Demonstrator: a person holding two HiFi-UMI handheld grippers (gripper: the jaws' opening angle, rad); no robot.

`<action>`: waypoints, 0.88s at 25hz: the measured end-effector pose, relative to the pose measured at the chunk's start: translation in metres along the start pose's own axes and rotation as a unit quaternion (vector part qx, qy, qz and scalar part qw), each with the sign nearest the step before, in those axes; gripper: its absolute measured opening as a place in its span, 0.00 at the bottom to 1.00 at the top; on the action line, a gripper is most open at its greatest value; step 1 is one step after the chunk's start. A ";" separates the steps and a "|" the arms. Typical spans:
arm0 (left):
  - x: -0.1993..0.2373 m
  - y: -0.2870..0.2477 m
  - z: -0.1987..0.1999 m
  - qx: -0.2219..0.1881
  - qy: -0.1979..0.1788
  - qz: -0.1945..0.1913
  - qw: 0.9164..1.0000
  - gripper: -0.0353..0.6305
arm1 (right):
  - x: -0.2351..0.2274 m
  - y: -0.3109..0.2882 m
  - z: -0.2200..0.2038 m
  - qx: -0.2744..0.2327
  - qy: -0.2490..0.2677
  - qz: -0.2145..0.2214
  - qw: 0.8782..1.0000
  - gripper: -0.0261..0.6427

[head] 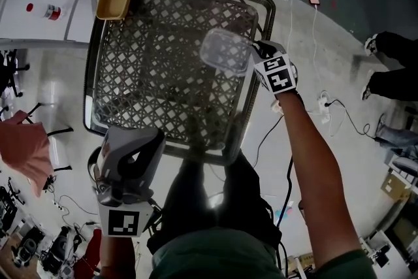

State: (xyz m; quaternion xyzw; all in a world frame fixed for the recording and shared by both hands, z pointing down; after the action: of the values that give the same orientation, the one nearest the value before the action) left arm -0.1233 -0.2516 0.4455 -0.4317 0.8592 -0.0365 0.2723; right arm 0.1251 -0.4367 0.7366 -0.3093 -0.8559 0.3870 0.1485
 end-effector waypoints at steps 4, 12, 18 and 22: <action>0.000 -0.002 0.000 -0.002 0.000 -0.001 1.000 0.06 | 0.003 -0.001 0.001 0.011 0.015 0.003 1.000 0.12; 0.004 -0.004 0.005 -0.005 -0.003 0.001 1.000 0.06 | 0.013 0.000 0.005 0.034 0.066 -0.010 0.997 0.10; 0.005 0.000 0.006 -0.006 -0.004 0.002 1.000 0.06 | 0.019 0.003 0.008 0.035 0.086 -0.018 0.996 0.09; 0.011 0.003 0.010 -0.008 -0.007 0.008 1.000 0.06 | 0.025 0.005 0.008 0.037 0.097 -0.019 0.994 0.04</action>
State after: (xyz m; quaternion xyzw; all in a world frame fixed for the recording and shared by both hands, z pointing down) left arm -0.1257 -0.2564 0.4310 -0.4275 0.8608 -0.0245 0.2751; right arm 0.1044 -0.4230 0.7277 -0.3231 -0.8282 0.3837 0.2500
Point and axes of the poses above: the fingertips, and each gripper's own axes: y backward along the fingers, x to its left, z out of its top, the point moved 5 cm from there along y, backward along the fingers, and after that the axes turned 3 degrees about -x, right-handed, at the moved point
